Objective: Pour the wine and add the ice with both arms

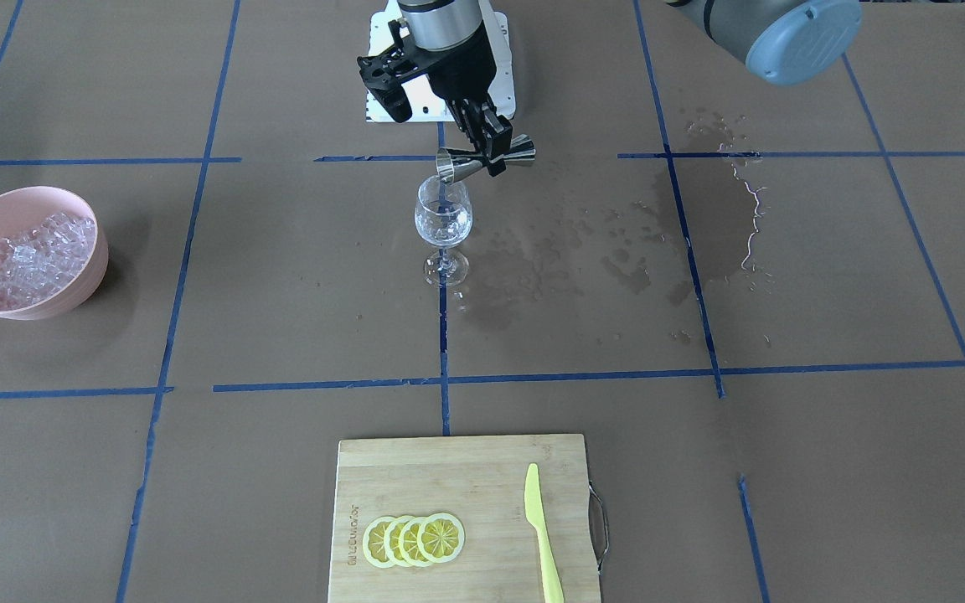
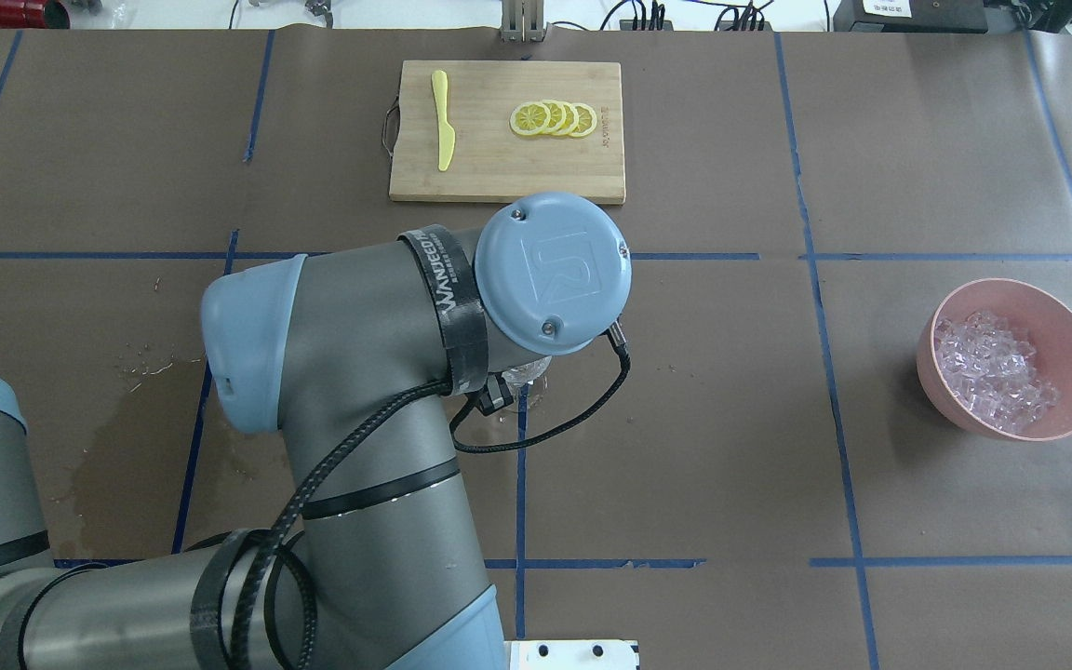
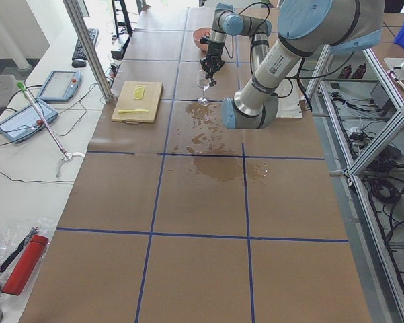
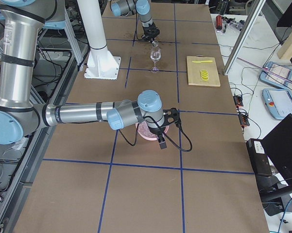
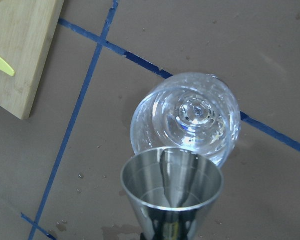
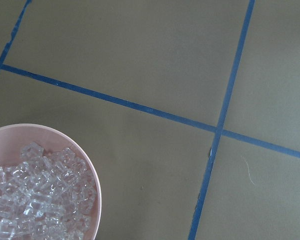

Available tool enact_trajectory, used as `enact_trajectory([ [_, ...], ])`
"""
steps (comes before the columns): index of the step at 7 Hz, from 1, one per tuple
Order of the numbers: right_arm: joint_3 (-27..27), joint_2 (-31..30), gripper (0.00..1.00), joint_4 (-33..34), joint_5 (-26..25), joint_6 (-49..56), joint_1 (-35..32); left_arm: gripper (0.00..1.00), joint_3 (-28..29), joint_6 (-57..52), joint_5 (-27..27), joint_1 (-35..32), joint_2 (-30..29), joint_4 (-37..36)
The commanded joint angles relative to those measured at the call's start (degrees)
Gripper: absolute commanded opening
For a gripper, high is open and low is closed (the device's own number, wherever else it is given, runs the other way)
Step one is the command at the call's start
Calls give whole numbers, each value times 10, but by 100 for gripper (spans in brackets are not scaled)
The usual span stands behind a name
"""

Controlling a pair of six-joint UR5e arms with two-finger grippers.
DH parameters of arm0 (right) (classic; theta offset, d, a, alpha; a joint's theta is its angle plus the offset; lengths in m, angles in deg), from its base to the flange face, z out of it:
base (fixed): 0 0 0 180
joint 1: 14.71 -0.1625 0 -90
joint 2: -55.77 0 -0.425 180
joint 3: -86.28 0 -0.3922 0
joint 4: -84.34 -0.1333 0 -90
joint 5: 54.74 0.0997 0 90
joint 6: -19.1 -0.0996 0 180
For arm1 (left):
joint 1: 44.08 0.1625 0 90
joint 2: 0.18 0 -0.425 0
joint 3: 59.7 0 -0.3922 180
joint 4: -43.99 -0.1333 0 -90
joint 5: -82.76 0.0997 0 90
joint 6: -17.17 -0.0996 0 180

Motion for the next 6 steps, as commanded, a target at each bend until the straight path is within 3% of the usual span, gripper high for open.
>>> enact_trajectory([
  [1,-1,0,100,-1,0,0,0,0,-91,1,-5,-6,11,5],
  [3,-1,0,100,-1,0,0,0,0,-202,5,-4,-22,87,56],
  [6,-2,0,100,-1,0,0,0,0,-295,4,-3,-57,236,232],
])
